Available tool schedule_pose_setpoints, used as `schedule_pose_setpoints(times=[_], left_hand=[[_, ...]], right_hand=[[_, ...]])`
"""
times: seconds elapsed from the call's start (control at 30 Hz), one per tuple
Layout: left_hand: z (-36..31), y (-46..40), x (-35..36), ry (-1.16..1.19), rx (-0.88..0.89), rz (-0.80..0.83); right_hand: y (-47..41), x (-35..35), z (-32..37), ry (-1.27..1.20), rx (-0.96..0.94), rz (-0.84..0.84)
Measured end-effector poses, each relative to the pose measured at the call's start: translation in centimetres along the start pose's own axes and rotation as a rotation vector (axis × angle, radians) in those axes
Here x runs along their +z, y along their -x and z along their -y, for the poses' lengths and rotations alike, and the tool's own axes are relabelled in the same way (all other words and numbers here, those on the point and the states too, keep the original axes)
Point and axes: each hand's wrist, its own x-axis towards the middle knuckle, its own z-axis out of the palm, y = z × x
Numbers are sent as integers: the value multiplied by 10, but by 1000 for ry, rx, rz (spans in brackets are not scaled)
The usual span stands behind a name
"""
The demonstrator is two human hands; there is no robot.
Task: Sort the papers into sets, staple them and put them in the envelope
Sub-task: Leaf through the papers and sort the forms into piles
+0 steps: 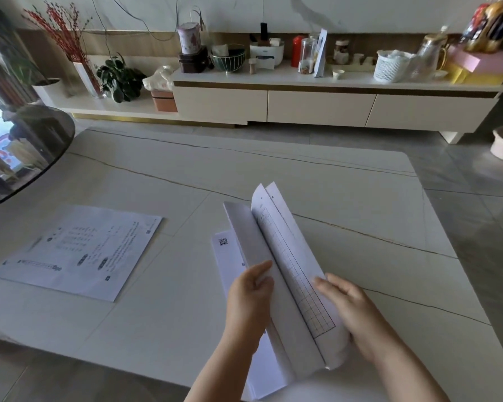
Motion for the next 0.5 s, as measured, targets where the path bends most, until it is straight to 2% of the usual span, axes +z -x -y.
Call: schedule_pose_setpoints(times=[0.13, 0.23, 0.37, 0.5], left_hand=[[-9, 7, 2, 44, 37, 11], [-10, 11, 8, -27, 45, -18], [-7, 12, 16, -134, 31, -81], [-7, 10, 17, -126, 19, -94]], right_hand=[[3, -6, 3, -1, 45, 157], [7, -5, 4, 31, 16, 218], [7, -4, 5, 28, 10, 231], [8, -8, 3, 11, 17, 178]])
